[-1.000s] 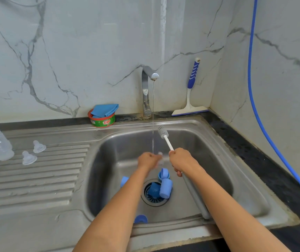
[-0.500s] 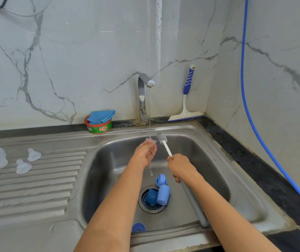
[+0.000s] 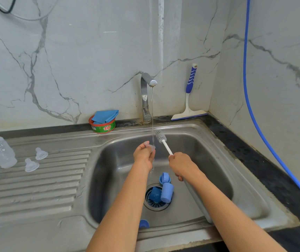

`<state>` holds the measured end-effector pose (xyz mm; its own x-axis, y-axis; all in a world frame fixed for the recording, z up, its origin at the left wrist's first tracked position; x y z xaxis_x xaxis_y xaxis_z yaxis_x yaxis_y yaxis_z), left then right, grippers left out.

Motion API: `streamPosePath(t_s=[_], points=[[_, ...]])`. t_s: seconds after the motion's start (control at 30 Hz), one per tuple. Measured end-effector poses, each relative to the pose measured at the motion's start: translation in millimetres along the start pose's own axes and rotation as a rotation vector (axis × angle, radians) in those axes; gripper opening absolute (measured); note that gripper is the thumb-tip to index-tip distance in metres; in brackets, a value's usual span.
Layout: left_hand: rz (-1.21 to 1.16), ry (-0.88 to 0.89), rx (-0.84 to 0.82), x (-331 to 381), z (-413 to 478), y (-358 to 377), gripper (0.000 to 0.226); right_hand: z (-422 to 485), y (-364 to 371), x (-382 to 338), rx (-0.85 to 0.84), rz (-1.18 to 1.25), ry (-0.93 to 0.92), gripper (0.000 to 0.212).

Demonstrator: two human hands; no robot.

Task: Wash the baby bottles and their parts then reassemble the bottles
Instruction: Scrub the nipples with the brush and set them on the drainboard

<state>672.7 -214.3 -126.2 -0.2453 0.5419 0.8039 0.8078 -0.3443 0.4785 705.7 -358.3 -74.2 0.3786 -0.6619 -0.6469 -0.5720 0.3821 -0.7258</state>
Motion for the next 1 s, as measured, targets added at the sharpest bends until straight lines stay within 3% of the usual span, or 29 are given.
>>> streamPosePath(t_s=[0.37,0.53,0.7,0.87,1.0], points=[[-0.281,0.018,0.124,12,-20,-16,0.033,-13,15,-12,-0.101,-0.121,-0.098,0.025],[-0.196,0.0,0.087,8,-30,-9,0.023,-16,12,-19,-0.014,-0.213,-0.159,0.023],[-0.245,0.027,0.199,12,-25,-18,0.026,-22,17,-20,-0.082,-0.227,-0.143,0.022],[-0.17,0.035,0.138,9,-29,-11,0.018,-12,16,-22,0.015,-0.255,-0.144,0.021],[-0.194,0.046,0.18,12,-25,-14,0.019,-16,16,-22,-0.047,-0.252,-0.148,0.022]])
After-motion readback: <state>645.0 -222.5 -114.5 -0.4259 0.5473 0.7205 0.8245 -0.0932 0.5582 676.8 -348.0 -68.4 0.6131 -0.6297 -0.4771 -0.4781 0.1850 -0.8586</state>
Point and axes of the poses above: each hand's wrist, its own z-axis towards the middle knuckle, its own y-axis out of the palm, x = y × z, the point moved 4 cm from there along z, towards the middle knuckle
